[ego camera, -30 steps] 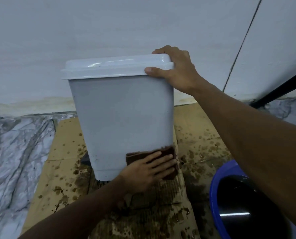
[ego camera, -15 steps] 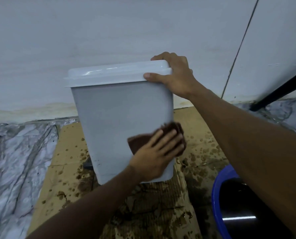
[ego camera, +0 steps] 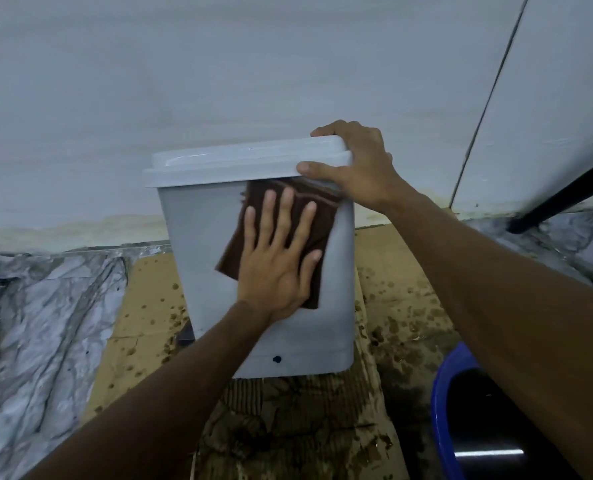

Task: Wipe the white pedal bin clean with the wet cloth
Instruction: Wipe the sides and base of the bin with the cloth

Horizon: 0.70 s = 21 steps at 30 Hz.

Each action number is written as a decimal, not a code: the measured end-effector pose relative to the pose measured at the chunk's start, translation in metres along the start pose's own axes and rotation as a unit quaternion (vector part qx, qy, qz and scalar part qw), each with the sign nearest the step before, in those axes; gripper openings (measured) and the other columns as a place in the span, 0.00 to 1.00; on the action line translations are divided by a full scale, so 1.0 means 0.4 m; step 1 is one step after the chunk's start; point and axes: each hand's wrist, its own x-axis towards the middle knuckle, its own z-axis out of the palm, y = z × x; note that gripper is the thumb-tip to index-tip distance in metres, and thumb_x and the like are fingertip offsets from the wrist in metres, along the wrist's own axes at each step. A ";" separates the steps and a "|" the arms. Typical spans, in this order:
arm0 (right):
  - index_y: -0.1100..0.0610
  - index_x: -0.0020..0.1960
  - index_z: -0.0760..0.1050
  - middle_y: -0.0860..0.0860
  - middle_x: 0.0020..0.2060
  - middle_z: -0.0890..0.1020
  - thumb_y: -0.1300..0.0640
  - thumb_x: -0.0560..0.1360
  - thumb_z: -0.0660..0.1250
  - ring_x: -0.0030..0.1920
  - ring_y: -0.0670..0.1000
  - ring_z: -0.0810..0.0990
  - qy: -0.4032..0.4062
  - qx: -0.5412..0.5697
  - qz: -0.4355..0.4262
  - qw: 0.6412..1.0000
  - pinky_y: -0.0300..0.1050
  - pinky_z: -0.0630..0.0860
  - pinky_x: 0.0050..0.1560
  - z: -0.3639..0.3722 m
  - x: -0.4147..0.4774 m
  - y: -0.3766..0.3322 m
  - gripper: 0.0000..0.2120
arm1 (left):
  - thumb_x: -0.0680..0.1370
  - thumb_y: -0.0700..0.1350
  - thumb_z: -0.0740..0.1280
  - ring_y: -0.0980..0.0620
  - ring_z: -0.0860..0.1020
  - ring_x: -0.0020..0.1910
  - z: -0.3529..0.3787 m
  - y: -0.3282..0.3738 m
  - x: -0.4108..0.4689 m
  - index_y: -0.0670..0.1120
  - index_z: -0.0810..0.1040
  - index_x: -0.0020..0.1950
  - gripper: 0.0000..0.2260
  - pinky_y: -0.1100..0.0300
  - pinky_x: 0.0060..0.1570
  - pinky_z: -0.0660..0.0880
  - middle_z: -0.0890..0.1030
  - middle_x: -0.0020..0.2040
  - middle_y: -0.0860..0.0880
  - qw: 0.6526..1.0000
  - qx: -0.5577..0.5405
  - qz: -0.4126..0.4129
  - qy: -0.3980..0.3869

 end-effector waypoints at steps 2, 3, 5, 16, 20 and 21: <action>0.39 0.58 0.76 0.38 0.56 0.76 0.30 0.63 0.72 0.66 0.45 0.64 0.005 0.002 0.006 1.000 0.57 0.63 0.70 -0.003 0.001 0.009 0.27 | 0.85 0.55 0.56 0.40 0.44 0.82 0.031 0.066 -0.028 0.46 0.57 0.83 0.28 0.40 0.79 0.41 0.48 0.83 0.41 0.999 -0.008 0.044 -0.032; 0.39 0.57 0.76 0.37 0.55 0.76 0.30 0.62 0.72 0.66 0.45 0.64 0.008 0.007 0.009 1.000 0.57 0.63 0.70 -0.002 0.004 0.015 0.27 | 0.85 0.55 0.55 0.41 0.44 0.83 0.046 0.091 -0.061 0.47 0.57 0.83 0.27 0.40 0.79 0.41 0.48 0.83 0.42 0.996 -0.005 0.078 -0.052; 0.38 0.57 0.76 0.37 0.55 0.76 0.28 0.60 0.72 0.67 0.45 0.64 0.009 0.013 0.009 1.000 0.58 0.64 0.70 0.001 0.010 0.022 0.28 | 0.86 0.56 0.53 0.43 0.46 0.83 0.067 0.110 -0.149 0.49 0.57 0.83 0.26 0.43 0.80 0.41 0.49 0.83 0.45 0.987 -0.002 0.136 -0.089; 0.42 0.58 0.77 0.42 0.57 0.78 0.24 0.58 0.72 0.65 0.49 0.71 0.021 -0.009 -0.061 0.998 0.59 0.71 0.65 0.014 0.019 0.031 0.35 | 0.84 0.56 0.56 0.39 0.49 0.82 -0.014 -0.084 -0.045 0.46 0.57 0.82 0.29 0.40 0.80 0.45 0.52 0.83 0.40 0.991 -0.037 -0.128 0.021; 0.41 0.58 0.78 0.43 0.58 0.79 0.25 0.58 0.74 0.65 0.52 0.74 0.008 0.001 -0.065 0.998 0.61 0.74 0.63 0.014 0.029 0.029 0.34 | 0.84 0.55 0.57 0.41 0.49 0.83 -0.011 -0.096 -0.041 0.44 0.58 0.82 0.29 0.41 0.80 0.48 0.54 0.83 0.41 0.967 -0.041 -0.238 0.079; 0.39 0.57 0.77 0.43 0.58 0.79 0.24 0.57 0.74 0.65 0.52 0.73 0.005 0.002 -0.058 0.998 0.61 0.73 0.63 0.014 0.029 0.028 0.33 | 0.84 0.55 0.57 0.41 0.48 0.83 -0.003 -0.087 -0.072 0.44 0.57 0.83 0.29 0.40 0.80 0.49 0.53 0.83 0.41 0.948 -0.046 -0.300 0.095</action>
